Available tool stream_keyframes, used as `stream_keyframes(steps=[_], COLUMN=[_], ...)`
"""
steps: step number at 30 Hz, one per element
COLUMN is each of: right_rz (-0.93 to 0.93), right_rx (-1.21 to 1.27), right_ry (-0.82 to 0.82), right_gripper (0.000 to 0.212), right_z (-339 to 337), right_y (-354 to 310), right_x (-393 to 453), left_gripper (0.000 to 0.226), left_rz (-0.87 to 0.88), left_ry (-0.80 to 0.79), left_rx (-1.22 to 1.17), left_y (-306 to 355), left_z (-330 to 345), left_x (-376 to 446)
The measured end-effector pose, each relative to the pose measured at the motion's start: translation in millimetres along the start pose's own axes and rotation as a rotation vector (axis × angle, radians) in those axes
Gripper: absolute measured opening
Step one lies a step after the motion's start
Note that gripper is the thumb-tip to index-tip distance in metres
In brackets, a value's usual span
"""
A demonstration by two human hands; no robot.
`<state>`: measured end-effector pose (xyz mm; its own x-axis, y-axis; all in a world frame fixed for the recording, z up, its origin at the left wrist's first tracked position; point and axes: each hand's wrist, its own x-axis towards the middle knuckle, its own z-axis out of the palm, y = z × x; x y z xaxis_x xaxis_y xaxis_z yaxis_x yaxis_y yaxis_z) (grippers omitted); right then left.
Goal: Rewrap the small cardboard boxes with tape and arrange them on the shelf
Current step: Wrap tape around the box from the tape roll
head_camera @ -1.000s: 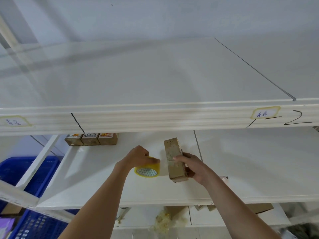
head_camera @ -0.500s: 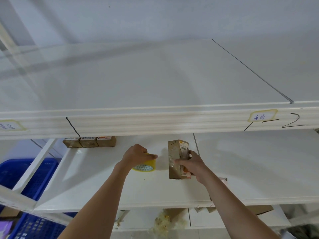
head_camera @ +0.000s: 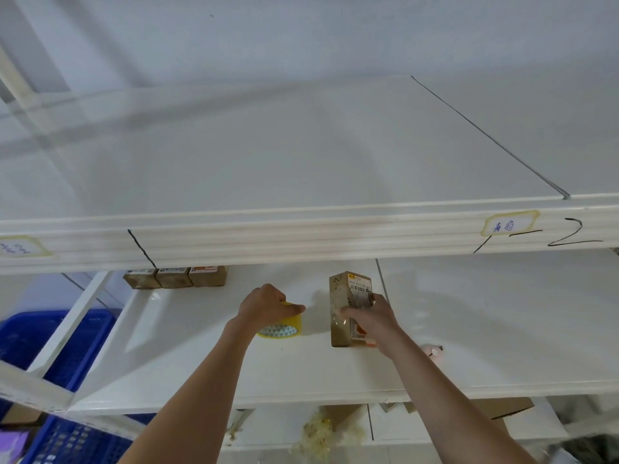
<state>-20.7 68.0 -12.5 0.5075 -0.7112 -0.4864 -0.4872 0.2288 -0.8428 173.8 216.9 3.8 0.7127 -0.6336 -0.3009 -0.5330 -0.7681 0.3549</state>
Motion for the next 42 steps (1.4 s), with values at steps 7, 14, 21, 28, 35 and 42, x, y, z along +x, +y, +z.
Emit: stream_keyframes(steps=[7, 14, 21, 28, 35, 42], right_rz=[0.055, 0.011, -0.02, 0.06, 0.103, 0.033], right_rx=[0.156, 0.249, 0.409, 0.518, 0.498, 0.459], right_ry=[-0.144, -0.354, -0.5, -0.485, -0.495, -0.504], right_gripper=[0.058, 0.077, 0.04, 0.04, 0.037, 0.043], right_z=[0.3, -2.3, -1.5, -0.3, -4.0, 4.9], right_y=[-6.4, -6.7, -11.3, -4.7, -1.9, -4.4], right_x=[-11.3, -15.2, -25.8, -22.2, -18.5, -19.4], left_gripper=[0.056, 0.057, 0.059, 0.05, 0.054, 0.05], left_rz=[-0.021, 0.003, 0.036, 0.087, 0.096, 0.101], left_ry=[0.014, -0.05, -0.116, -0.109, -0.047, 0.017], left_rx=[-0.092, -0.198, -0.279, -0.185, -0.057, -0.014], left_y=[-10.8, -12.6, -2.9, 13.8, 21.2, 25.4], left_z=[-5.9, -13.3, -15.8, -14.9, -4.4, 0.6], left_x=[1.2, 2.5, 1.9, -3.2, -8.0, -6.9])
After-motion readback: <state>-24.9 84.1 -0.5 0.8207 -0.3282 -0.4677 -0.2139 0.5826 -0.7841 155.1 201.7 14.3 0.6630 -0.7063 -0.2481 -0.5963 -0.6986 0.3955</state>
